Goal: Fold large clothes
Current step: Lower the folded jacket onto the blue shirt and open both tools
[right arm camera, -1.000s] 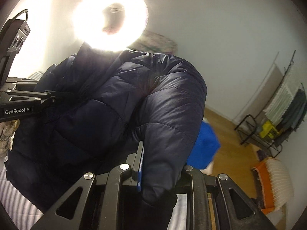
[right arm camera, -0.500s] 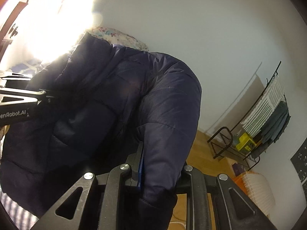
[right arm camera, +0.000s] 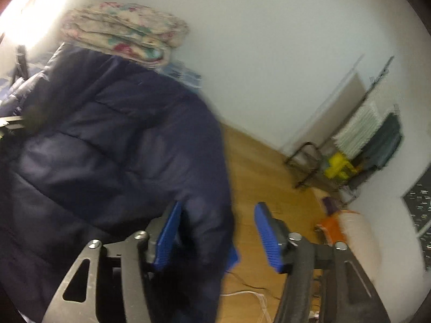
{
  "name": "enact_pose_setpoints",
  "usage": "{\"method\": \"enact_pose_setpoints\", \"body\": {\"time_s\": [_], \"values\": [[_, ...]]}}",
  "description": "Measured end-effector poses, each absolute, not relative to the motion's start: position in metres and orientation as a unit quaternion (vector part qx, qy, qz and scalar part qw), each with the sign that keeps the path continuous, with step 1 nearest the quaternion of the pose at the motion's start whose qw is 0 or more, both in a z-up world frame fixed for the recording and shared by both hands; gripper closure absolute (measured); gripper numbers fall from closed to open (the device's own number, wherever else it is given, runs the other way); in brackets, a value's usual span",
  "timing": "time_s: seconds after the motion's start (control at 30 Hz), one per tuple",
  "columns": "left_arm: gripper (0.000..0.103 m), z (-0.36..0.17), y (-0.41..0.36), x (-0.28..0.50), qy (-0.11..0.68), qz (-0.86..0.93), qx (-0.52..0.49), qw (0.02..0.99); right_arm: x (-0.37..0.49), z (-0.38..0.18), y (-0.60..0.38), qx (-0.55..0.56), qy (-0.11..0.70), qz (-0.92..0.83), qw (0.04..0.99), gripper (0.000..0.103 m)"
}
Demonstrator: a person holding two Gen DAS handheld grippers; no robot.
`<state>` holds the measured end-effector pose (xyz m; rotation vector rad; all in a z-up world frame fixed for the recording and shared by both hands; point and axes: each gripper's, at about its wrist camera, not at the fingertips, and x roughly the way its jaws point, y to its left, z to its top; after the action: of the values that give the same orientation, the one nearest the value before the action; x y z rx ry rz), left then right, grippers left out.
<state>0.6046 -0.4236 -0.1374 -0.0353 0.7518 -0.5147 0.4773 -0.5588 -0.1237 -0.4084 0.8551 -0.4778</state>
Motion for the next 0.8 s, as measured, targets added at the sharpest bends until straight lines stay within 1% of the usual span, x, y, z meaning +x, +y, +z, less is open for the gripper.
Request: {"method": "enact_pose_setpoints", "body": {"time_s": [0.13, 0.27, 0.47, 0.8], "values": [[0.038, -0.13, -0.41, 0.596, 0.365, -0.248, -0.008, 0.897, 0.461, -0.111, -0.56, -0.164, 0.406, -0.244, 0.865, 0.039], [0.038, -0.111, -0.396, 0.573, 0.354, -0.253, 0.002, 0.901, 0.439, -0.094, -0.565, -0.122, 0.396, -0.235, 0.879, 0.039], [0.038, -0.066, -0.369, 0.523, 0.334, -0.264, 0.003, 0.905, 0.404, -0.076, -0.541, -0.138, 0.396, -0.229, 0.879, 0.039], [0.038, 0.013, -0.312, 0.426, 0.303, -0.281, -0.001, 0.911, 0.32, 0.001, -0.489, -0.115, 0.366, -0.213, 0.899, 0.038]]}}
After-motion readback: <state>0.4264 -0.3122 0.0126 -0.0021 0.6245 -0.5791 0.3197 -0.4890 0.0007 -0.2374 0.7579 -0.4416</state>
